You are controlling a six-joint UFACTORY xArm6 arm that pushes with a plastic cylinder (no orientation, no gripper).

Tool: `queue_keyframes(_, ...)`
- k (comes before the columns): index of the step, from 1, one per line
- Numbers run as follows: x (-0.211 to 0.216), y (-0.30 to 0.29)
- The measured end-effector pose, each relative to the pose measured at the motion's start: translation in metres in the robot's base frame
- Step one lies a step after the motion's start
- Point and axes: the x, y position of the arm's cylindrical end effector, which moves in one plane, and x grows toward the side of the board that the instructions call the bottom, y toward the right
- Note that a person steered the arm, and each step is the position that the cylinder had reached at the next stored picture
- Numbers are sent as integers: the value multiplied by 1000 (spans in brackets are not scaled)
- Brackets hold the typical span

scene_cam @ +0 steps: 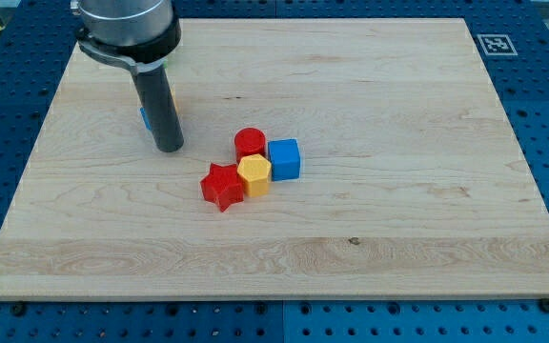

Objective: Push the blue triangle along with the yellow heart closer to the green star

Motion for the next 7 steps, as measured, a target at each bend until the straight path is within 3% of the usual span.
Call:
queue_keyframes(5,-53,0)
queue_keyframes(7,-28,-5)
